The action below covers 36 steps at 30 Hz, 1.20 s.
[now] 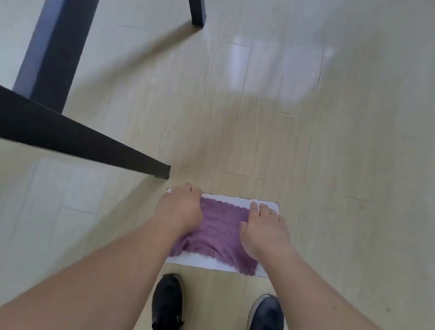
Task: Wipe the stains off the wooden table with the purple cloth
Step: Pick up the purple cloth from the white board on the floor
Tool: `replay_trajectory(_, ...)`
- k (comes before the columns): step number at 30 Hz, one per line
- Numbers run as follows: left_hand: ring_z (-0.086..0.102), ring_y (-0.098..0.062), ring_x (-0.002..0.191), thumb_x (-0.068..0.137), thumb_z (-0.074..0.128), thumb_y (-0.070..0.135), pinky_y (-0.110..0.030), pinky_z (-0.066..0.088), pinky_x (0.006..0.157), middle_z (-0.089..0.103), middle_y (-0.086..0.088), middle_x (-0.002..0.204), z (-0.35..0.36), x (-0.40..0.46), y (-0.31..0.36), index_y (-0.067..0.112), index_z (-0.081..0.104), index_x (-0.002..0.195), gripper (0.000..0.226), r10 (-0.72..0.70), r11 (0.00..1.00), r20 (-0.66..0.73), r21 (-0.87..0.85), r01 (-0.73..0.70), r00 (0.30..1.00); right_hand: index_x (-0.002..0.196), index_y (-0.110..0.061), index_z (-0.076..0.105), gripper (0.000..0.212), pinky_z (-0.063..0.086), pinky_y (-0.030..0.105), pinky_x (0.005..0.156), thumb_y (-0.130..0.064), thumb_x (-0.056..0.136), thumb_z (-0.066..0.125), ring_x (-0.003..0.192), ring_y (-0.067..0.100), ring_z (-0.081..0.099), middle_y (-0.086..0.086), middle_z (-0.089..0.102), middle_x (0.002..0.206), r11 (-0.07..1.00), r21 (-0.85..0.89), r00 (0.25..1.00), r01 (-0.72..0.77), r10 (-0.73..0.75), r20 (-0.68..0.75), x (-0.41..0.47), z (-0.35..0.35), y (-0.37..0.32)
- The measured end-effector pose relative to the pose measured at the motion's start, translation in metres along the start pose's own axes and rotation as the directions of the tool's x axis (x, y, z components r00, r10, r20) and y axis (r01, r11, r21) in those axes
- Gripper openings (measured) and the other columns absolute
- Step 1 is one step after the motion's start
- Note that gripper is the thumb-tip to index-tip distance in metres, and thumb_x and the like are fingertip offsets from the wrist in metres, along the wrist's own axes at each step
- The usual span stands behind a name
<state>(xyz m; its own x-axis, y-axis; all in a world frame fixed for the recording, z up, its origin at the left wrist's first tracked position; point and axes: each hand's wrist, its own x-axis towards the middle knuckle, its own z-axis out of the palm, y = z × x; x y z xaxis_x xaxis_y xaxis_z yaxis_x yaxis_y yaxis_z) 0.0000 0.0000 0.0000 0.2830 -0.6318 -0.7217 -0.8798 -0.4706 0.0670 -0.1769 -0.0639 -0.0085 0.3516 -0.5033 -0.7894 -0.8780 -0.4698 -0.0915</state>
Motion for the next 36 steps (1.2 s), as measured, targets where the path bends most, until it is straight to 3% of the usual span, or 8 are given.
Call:
replay_trajectory(5, 0.052, -0.028, 0.102, 0.087, 0.044, 0.011, -0.035, 0.038, 0.074, 0.053, -0.009, 0.112, 0.033, 0.023, -0.013, 0.012, 0.048, 0.113, 0.026, 0.007, 0.995, -0.149, 0.100, 0.009, 0.989, 0.126, -0.009, 0.038, 0.038, 0.034, 0.035, 0.084, -0.014, 0.089, 0.041, 0.105, 0.027, 0.049, 0.009, 0.049, 0.121, 0.997, -0.064, 0.983, -0.038, 0.026, -0.183, 0.024, 0.025, -0.005)
replay_trajectory(9, 0.052, -0.029, 0.101, 0.086, 0.044, 0.011, -0.037, 0.034, 0.075, 0.059, -0.010, 0.108, 0.044, 0.032, -0.017, 0.013, 0.052, 0.106, 0.021, 0.031, 0.993, -0.145, 0.118, -0.014, 0.989, 0.112, -0.010, 0.043, 0.025, 0.031, 0.031, 0.070, -0.007, 0.087, 0.041, 0.097, 0.027, 0.055, 0.008, 0.056, 0.111, 0.999, -0.021, 0.991, -0.043, 0.041, -0.125, 0.032, 0.033, -0.012)
replay_trajectory(13, 0.049, -0.028, 0.102, 0.086, 0.046, 0.018, -0.037, 0.037, 0.083, 0.054, -0.007, 0.107, 0.037, 0.026, -0.020, 0.015, 0.055, 0.102, 0.019, 0.065, 0.996, -0.075, 0.065, -0.060, 0.995, 0.112, -0.008, 0.047, 0.023, 0.032, 0.031, 0.072, -0.010, 0.090, 0.041, 0.097, 0.027, 0.050, 0.010, 0.050, 0.116, 0.991, 0.122, 0.994, -0.054, 0.065, -0.089, 0.021, 0.027, -0.020)
replay_trajectory(17, 0.048, -0.024, 0.079, 0.083, 0.046, 0.014, -0.035, 0.029, 0.070, 0.051, 0.001, 0.080, -0.001, -0.004, -0.023, 0.020, 0.041, 0.084, 0.008, 0.003, 0.996, -0.018, -0.090, -0.004, 1.000, 0.108, -0.009, 0.043, 0.019, 0.034, 0.032, 0.060, -0.007, 0.090, 0.037, 0.079, 0.025, 0.048, 0.009, 0.055, 0.104, 0.967, 0.242, 0.996, -0.076, 0.084, -0.023, -0.011, -0.010, -0.026)
replay_trajectory(20, 0.045, -0.016, 0.063, 0.083, 0.046, 0.010, -0.032, 0.030, 0.055, 0.048, 0.002, 0.073, -0.035, -0.035, -0.026, 0.019, 0.044, 0.087, 0.010, -0.039, 0.982, -0.050, -0.186, 0.029, 0.998, 0.102, -0.012, 0.041, 0.015, 0.028, 0.030, 0.050, -0.007, 0.089, 0.037, 0.074, 0.025, 0.049, 0.005, 0.054, 0.092, 0.956, 0.282, 0.995, -0.082, 0.092, -0.024, -0.045, -0.045, -0.030)
replay_trajectory(27, 0.057, -0.019, 0.070, 0.086, 0.045, 0.013, -0.031, 0.038, 0.055, 0.060, -0.001, 0.080, -0.135, -0.134, -0.026, 0.023, 0.052, 0.080, 0.014, -0.076, 0.946, -0.095, -0.321, 0.042, 0.993, 0.104, -0.013, 0.050, 0.013, 0.039, 0.030, 0.060, -0.019, 0.094, 0.045, 0.083, 0.025, 0.057, 0.006, 0.061, 0.100, 0.941, 0.327, 0.989, -0.085, 0.119, -0.086, -0.147, -0.145, -0.041)
replay_trajectory(31, 0.060, -0.019, 0.071, 0.079, 0.056, 0.014, -0.032, 0.046, 0.061, 0.063, 0.001, 0.077, -0.193, -0.210, -0.027, 0.019, 0.056, 0.082, 0.006, -0.105, 0.898, -0.124, -0.438, 0.041, 0.987, 0.104, -0.013, 0.057, 0.022, 0.041, 0.029, 0.068, -0.008, 0.085, 0.045, 0.084, 0.027, 0.056, 0.009, 0.063, 0.103, 0.938, 0.321, 0.978, -0.131, 0.175, -0.113, -0.223, -0.206, -0.047)
replay_trajectory(36, 0.058, -0.009, 0.063, 0.076, 0.047, 0.006, -0.028, 0.043, 0.058, 0.064, 0.006, 0.069, -0.248, -0.303, -0.042, 0.020, 0.059, 0.086, 0.021, -0.164, 0.838, -0.231, -0.545, 0.012, 0.959, 0.092, -0.013, 0.062, 0.015, 0.041, 0.028, 0.061, -0.013, 0.082, 0.050, 0.079, 0.028, 0.060, 0.007, 0.064, 0.089, 0.899, 0.436, 0.958, -0.046, 0.163, -0.235, -0.313, -0.256, -0.068)
